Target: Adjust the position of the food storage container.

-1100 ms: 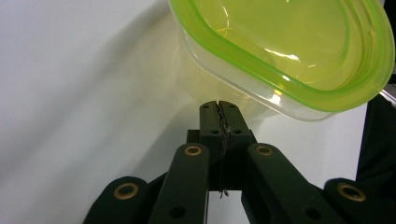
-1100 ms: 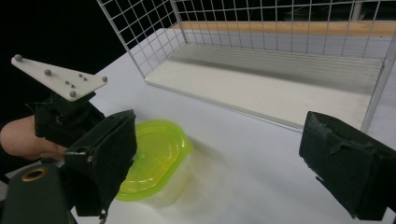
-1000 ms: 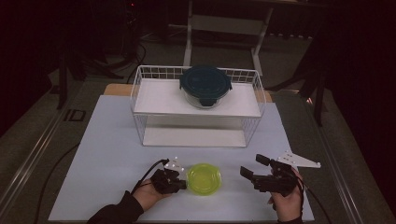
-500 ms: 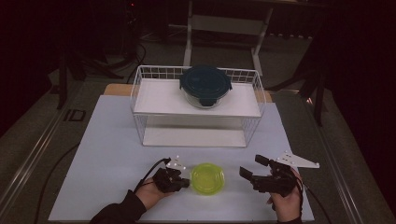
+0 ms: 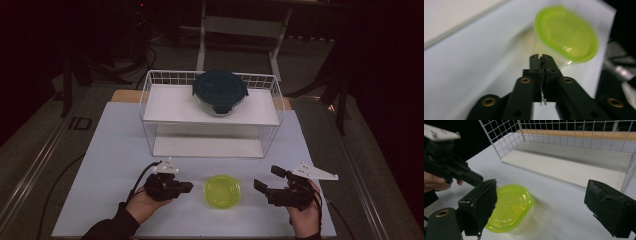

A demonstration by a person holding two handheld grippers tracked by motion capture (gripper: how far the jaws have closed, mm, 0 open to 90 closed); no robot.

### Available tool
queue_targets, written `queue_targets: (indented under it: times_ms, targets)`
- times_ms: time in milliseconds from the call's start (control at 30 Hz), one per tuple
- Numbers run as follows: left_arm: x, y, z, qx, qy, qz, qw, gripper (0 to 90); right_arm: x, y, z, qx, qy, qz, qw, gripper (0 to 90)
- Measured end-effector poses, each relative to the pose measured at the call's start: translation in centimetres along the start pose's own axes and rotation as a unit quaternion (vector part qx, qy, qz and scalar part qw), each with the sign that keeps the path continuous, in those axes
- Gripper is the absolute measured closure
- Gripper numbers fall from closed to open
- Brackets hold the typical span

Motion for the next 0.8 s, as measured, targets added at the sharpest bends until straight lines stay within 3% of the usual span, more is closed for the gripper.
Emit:
queue_targets:
  times_ms: [100,300,433,500,533,667,800]
  targets:
    - [-0.9,0.2,1.2,0.002,0.021,0.005,0.9998,78.9,0.0,-0.3,-0.1,-0.002,0.0,0.005,1.0,10.8]
    - [-1.7,0.4,1.8,0.011,0.036,0.02,0.9991,62.9,0.3,-0.6,-0.6,-0.001,-0.002,0.022,0.9997,10.8]
    - [-2.2,0.7,1.7,0.012,0.041,0.028,0.9987,38.8,0.5,-0.7,-0.7,0.002,-0.004,0.025,0.9997,12.4]
    - [-2.5,1.0,1.6,0.032,0.041,0.03,0.9982,25.3,0.5,-0.7,-0.7,0.003,-0.005,0.026,0.9997,12.5]
    - [-2.5,1.0,1.6,0.031,0.04,0.031,0.9982,16.4,0.6,-0.8,-0.7,0.002,-0.006,0.027,0.9996,12.4]
    - [-2.8,1.1,1.4,0.044,0.041,0.043,0.9973,0.0,0.8,-0.7,-0.8,0.003,-0.008,0.027,0.9996,12.5]
    - [-2.9,1.0,1.0,0.044,0.043,0.056,0.9966,0.0,1.2,-0.5,-0.9,0.0,-0.016,0.029,0.9995,13.0]
Point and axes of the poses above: each handheld gripper's, and its own axes: z roughly backward along the jaws, x roughly out of its underside, y roughly to its right, the point moved 7 cm from there along -z, roughly forward along the jaws, and after that the axes turned 3 degrees about -z, right-handed, at the moved point
